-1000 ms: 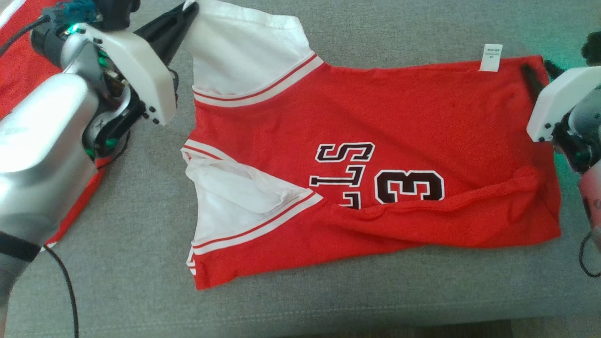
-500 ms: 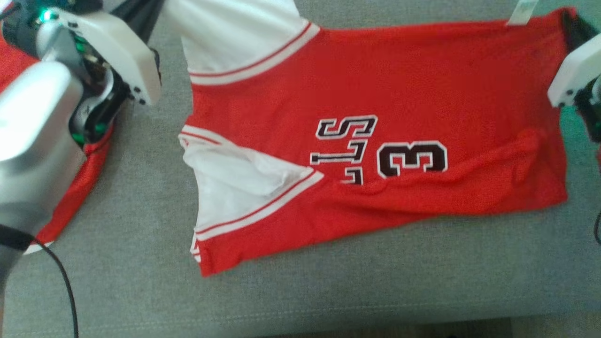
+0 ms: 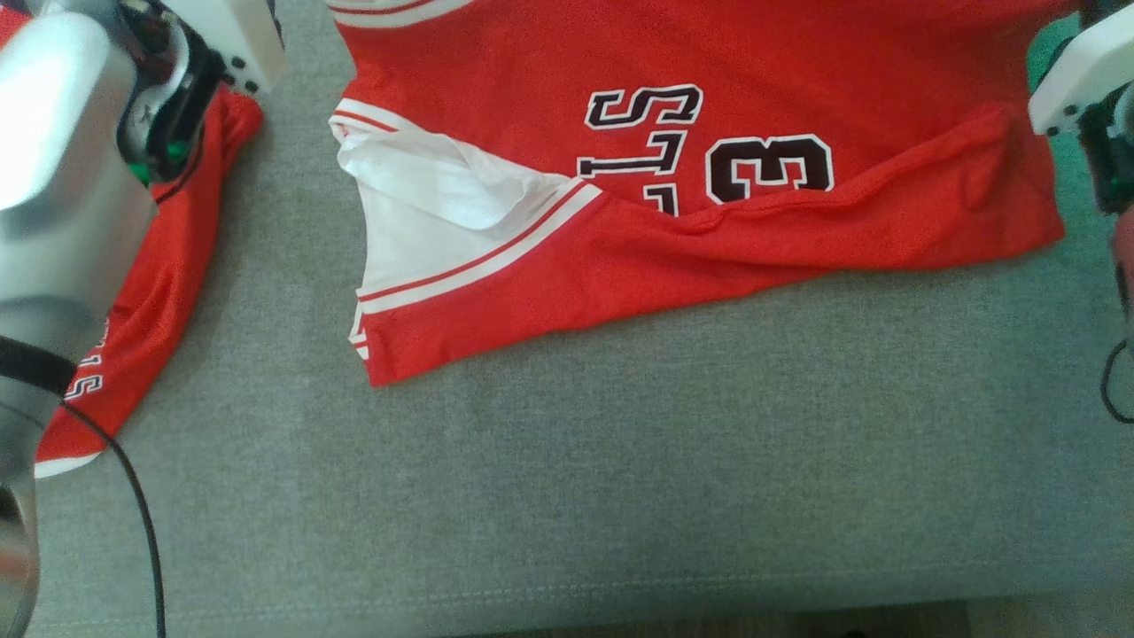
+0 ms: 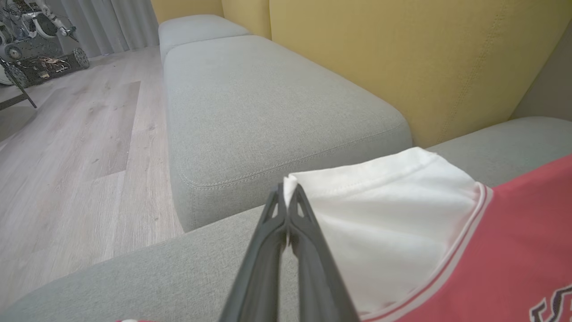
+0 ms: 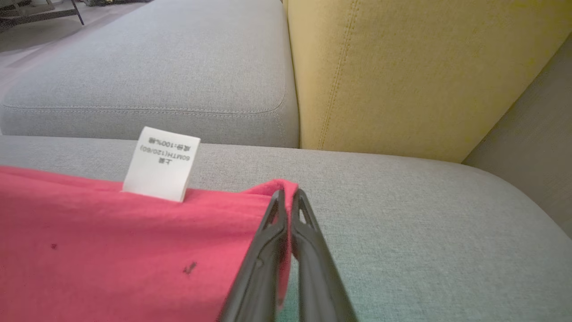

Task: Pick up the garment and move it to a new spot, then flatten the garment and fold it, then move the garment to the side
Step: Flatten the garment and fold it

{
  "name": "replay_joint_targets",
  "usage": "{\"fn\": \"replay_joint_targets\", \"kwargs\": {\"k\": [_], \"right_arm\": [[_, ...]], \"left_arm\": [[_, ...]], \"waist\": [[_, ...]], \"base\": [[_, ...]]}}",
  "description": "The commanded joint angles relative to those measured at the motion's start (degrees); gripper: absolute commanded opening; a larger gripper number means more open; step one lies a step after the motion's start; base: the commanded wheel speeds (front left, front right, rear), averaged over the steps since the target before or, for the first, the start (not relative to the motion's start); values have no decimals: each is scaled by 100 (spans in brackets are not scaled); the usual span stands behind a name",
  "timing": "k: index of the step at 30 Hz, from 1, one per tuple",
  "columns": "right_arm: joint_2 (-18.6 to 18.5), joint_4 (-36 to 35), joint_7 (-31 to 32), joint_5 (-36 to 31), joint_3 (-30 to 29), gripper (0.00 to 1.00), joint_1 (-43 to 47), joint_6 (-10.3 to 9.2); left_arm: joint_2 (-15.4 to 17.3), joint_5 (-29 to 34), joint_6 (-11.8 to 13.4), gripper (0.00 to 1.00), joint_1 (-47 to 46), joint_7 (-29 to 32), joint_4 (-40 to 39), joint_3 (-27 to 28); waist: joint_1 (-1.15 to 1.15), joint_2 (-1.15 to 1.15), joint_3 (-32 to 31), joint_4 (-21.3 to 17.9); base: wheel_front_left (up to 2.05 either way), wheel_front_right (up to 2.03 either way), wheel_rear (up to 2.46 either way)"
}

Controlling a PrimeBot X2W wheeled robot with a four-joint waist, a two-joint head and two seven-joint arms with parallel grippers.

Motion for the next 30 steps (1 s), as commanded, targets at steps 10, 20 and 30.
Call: {"fn": "replay_joint_targets", "kwargs": {"k": [10, 20, 30], "right_arm": [[-136, -95, -242, 498, 600, 0, 606, -5], [-935, -960, 361, 1715, 1501, 0, 1766, -5], [-1830, -1929, 1369, 2563, 2094, 0, 2588, -5]], "left_arm": [[221, 186, -249, 0, 94, 30, 86, -211], [1201, -186, 197, 0, 1672, 724, -1895, -421], [1864, -21, 944, 0, 2674, 1195, -3676, -845]], "waist": [[0, 0, -496, 34], [0, 0, -1193, 262], [0, 0, -1403, 392]], "base": [[0, 0, 0], [0, 0, 0], [0, 0, 0]]}}
